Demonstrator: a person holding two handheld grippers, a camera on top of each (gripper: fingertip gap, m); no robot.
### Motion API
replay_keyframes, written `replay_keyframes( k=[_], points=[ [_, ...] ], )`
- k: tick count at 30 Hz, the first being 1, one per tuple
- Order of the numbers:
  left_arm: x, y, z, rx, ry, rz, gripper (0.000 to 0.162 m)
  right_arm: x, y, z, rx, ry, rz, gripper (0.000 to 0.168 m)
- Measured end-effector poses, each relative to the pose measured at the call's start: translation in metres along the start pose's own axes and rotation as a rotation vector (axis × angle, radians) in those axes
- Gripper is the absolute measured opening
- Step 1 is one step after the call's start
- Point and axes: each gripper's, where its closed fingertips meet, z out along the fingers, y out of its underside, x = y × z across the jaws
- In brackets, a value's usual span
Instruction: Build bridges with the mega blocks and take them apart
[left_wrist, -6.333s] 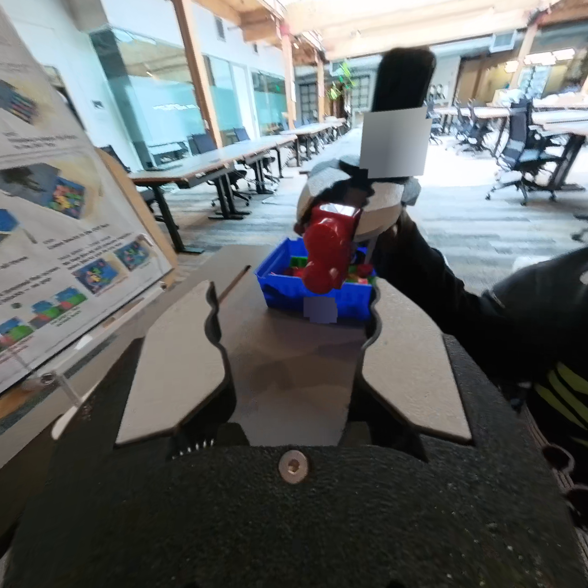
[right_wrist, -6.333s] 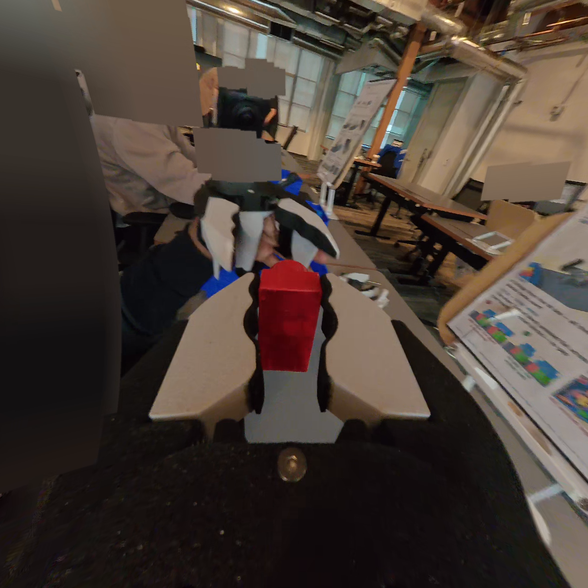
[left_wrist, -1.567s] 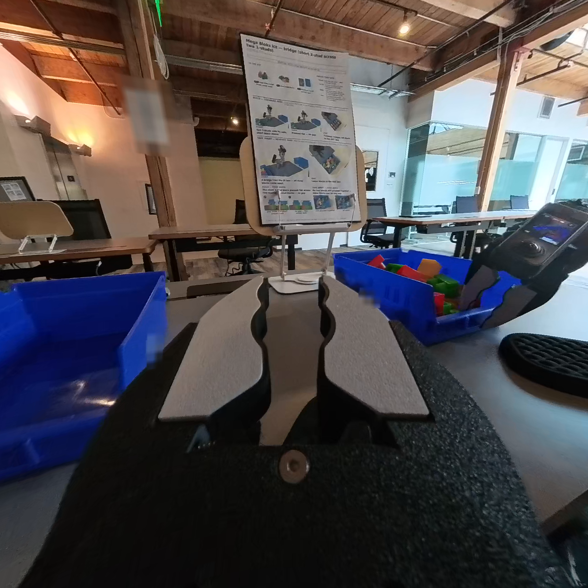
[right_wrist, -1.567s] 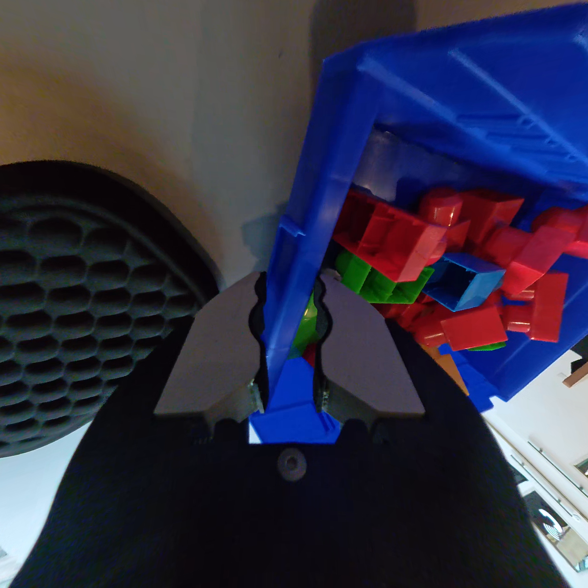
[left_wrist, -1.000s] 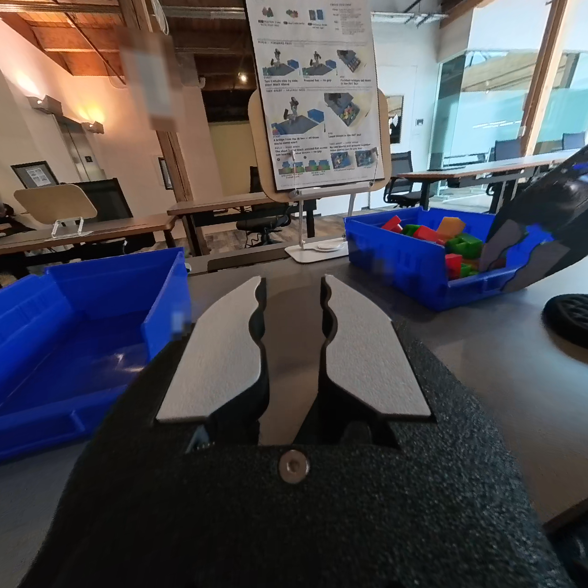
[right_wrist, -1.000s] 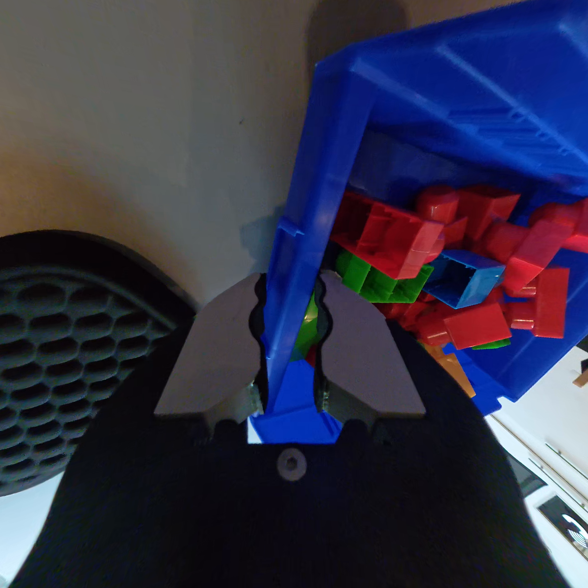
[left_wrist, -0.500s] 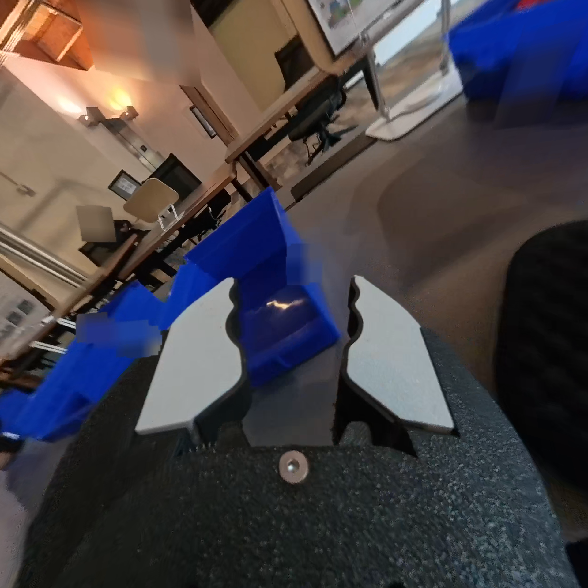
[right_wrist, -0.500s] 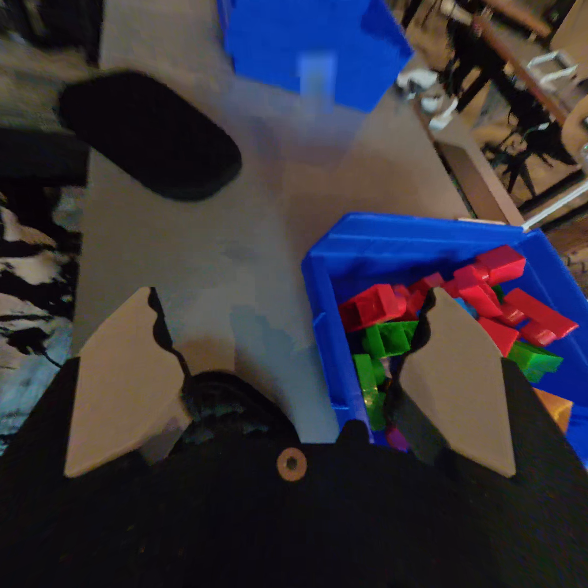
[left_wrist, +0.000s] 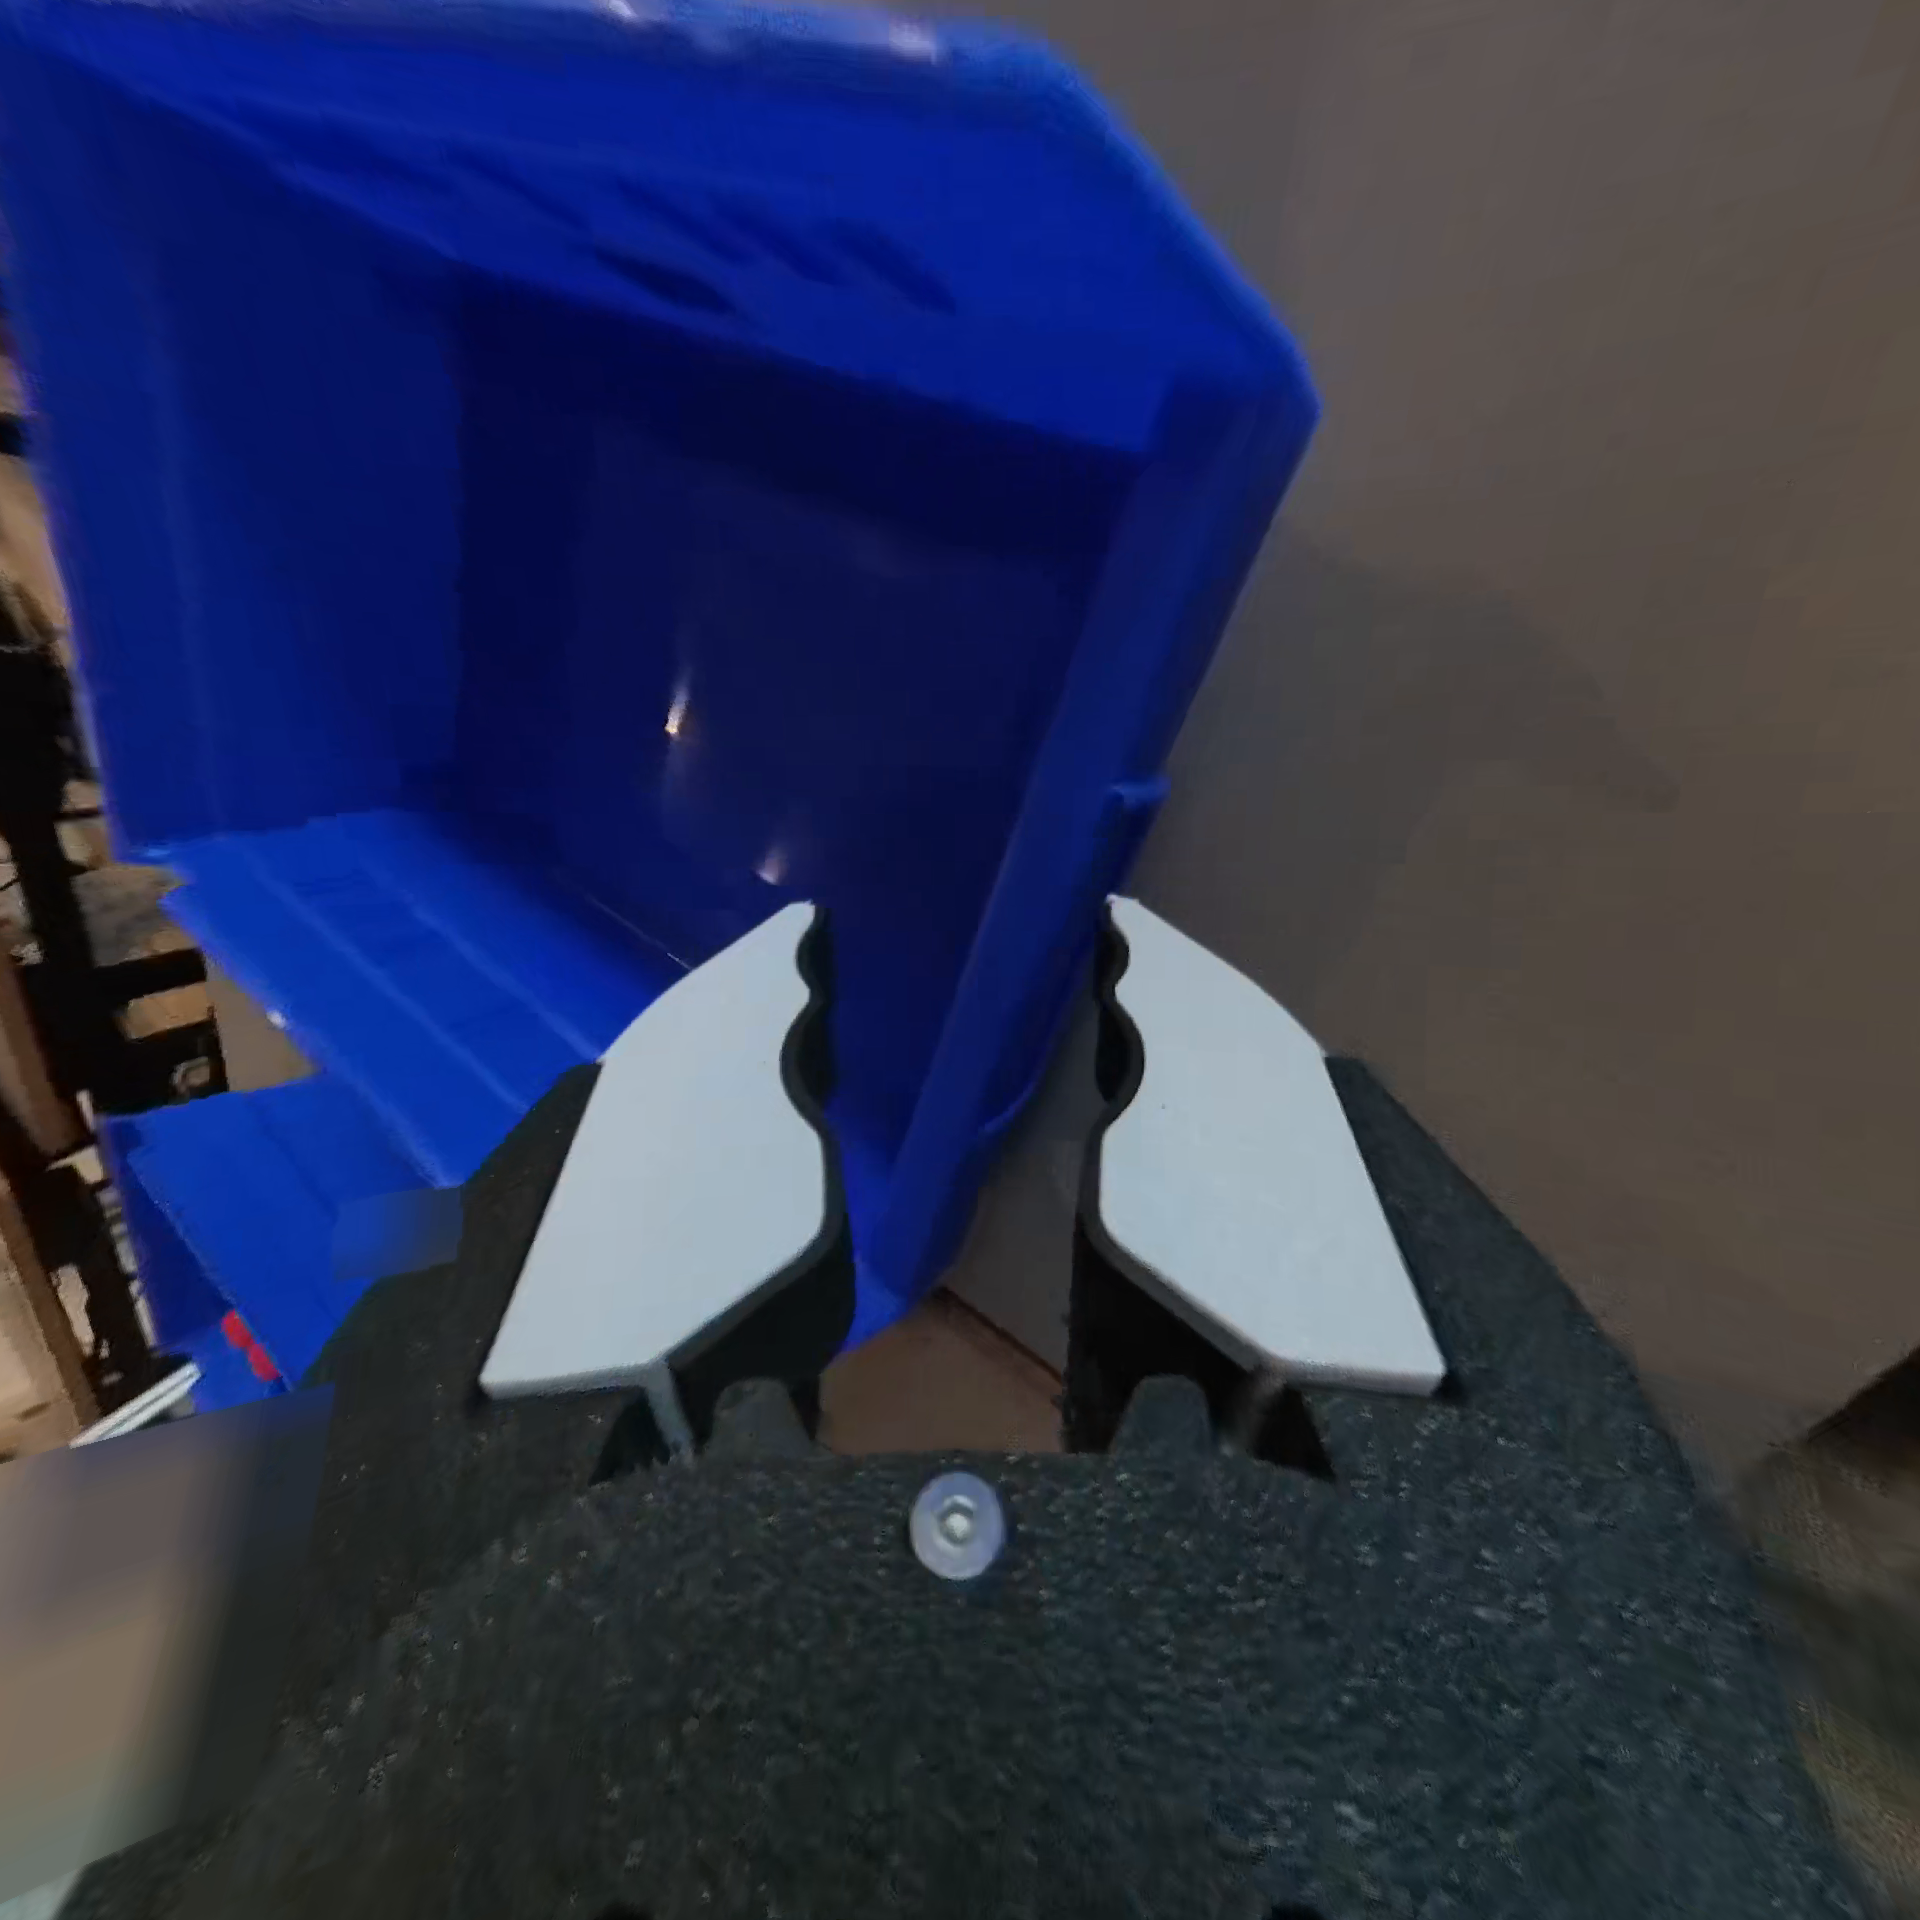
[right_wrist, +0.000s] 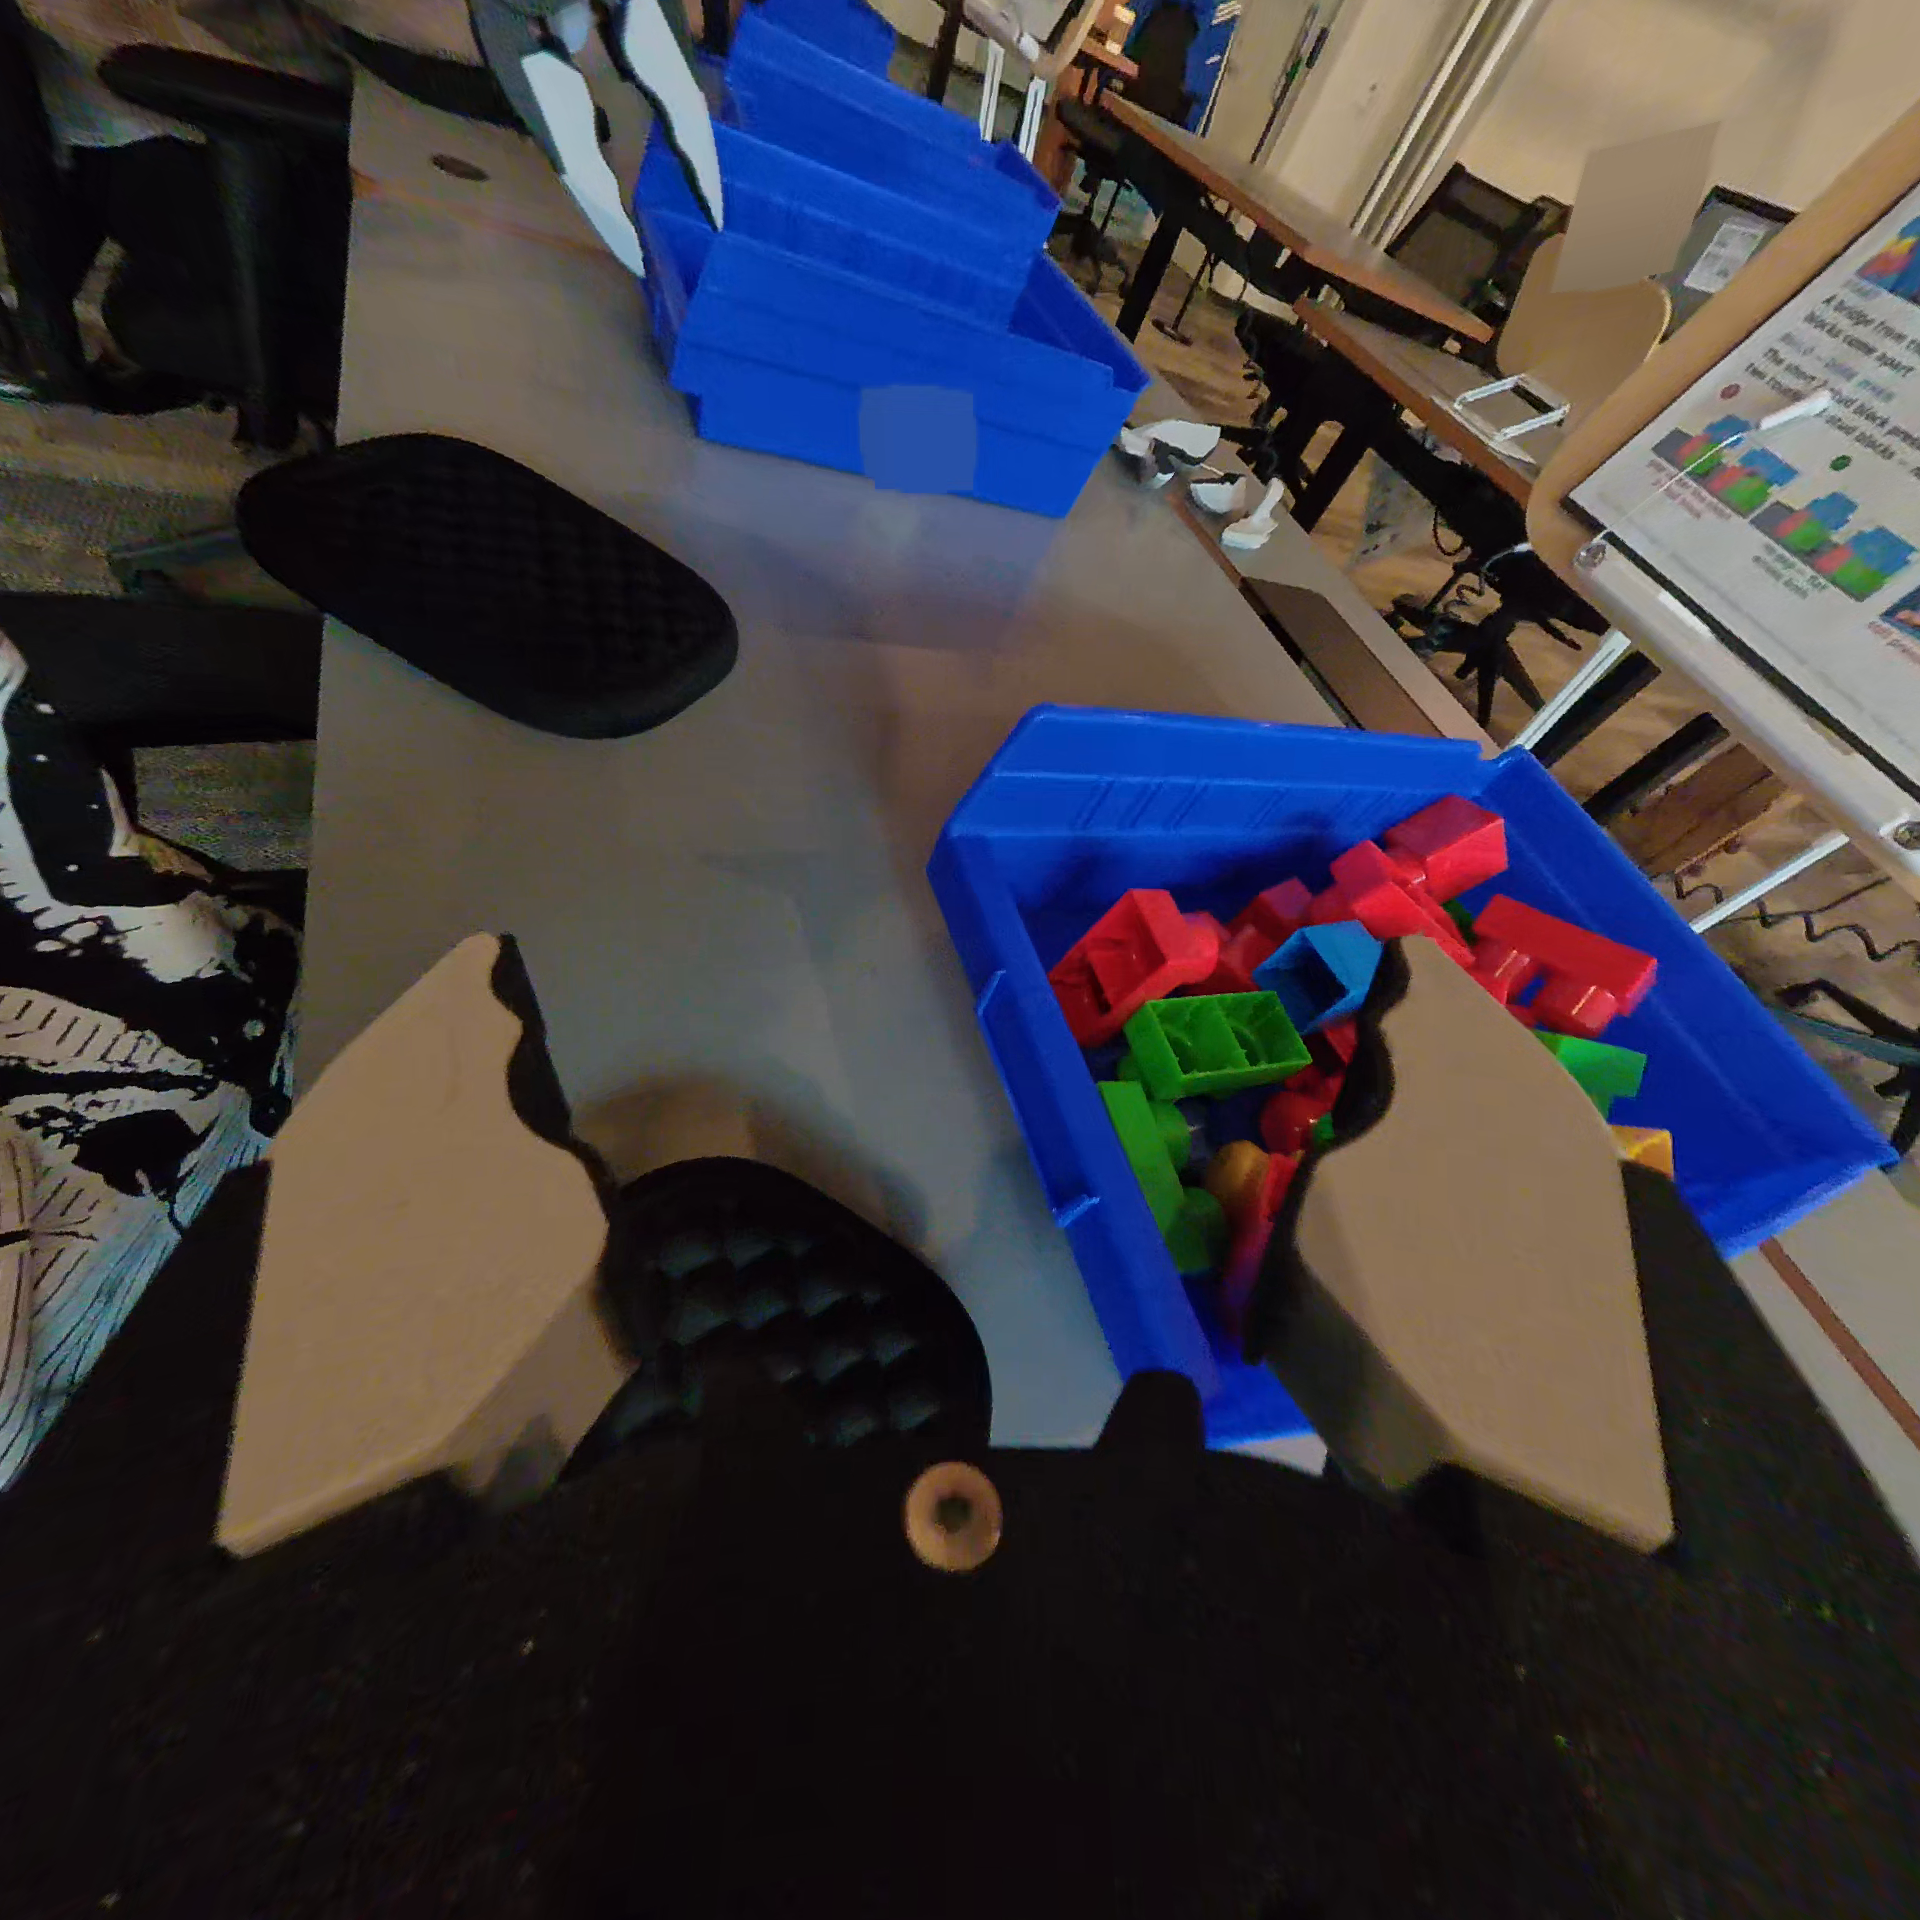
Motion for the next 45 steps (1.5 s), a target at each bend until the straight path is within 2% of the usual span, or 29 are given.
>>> replay_keyframes(
  k=[3,9,12,16,26,37,45],
  points=[
    [0.005,0.012,0.012,-0.104,0.103,0.094,0.05,0.0,0.004,-0.003,-0.012,0.005,0.005,0.144],
    [0.01,0.029,0.036,-0.254,0.186,0.252,0.047,0.003,0.006,-0.007,-0.016,0.018,0.012,0.142],
    [0.019,0.031,0.04,-0.276,0.254,0.269,0.025,0.003,0.007,-0.008,-0.015,0.015,0.012,0.141],
    [0.022,0.02,0.042,-0.238,0.265,0.27,0.025,0.001,0.011,-0.003,-0.02,-0.005,0.013,0.14],
    [0.034,-0.033,0.05,-0.162,0.276,0.316,0.025,-0.007,0.014,-0.001,-0.034,-0.026,-0.008,0.139],
    [0.053,-0.128,0.066,-0.092,0.324,0.251,0.025,-0.009,0.012,-0.019,-0.029,0.009,-0.027,0.137],
    [0.062,-0.174,0.073,-0.085,0.309,0.332,0.025,-0.009,0.011,-0.032,-0.006,0.036,-0.023,0.137]
  ],
)
